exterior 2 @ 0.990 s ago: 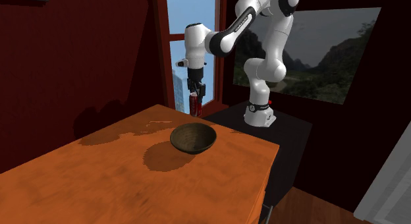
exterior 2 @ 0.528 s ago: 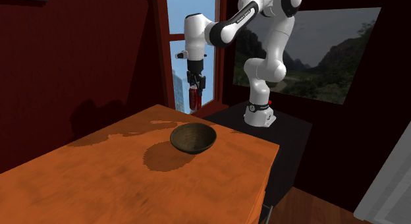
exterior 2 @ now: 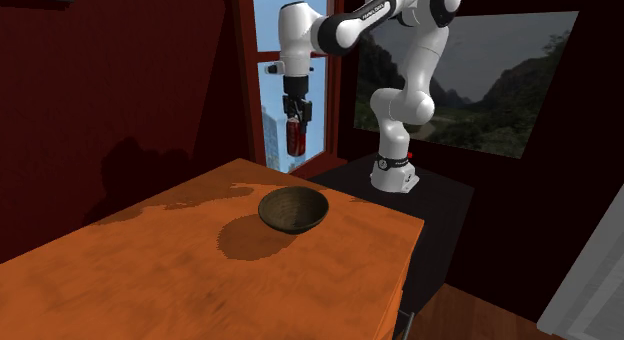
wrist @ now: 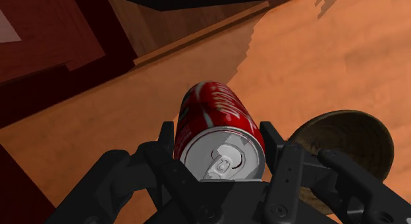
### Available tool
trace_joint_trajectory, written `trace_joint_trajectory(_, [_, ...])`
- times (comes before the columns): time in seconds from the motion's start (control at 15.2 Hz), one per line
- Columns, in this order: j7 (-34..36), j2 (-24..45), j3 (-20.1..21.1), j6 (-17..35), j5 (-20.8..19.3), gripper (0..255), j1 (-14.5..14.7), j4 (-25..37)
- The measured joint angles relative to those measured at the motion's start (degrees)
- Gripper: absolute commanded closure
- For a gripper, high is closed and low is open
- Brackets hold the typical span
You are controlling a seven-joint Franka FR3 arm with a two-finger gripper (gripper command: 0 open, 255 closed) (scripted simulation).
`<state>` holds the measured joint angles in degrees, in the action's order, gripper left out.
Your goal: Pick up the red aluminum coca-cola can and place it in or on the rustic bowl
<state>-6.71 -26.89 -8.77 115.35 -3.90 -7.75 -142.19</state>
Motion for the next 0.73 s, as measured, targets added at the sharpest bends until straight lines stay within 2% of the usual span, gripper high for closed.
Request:
trace_joint_trajectory(0.33, [0.1, -1.0, 0.3, -3.8, 0.1, 255, 0.1, 2.8])
trace_joint_trajectory(0.73, [5.8, 3.8, 4.6, -4.7, 2.6, 255, 3.0, 8.5])
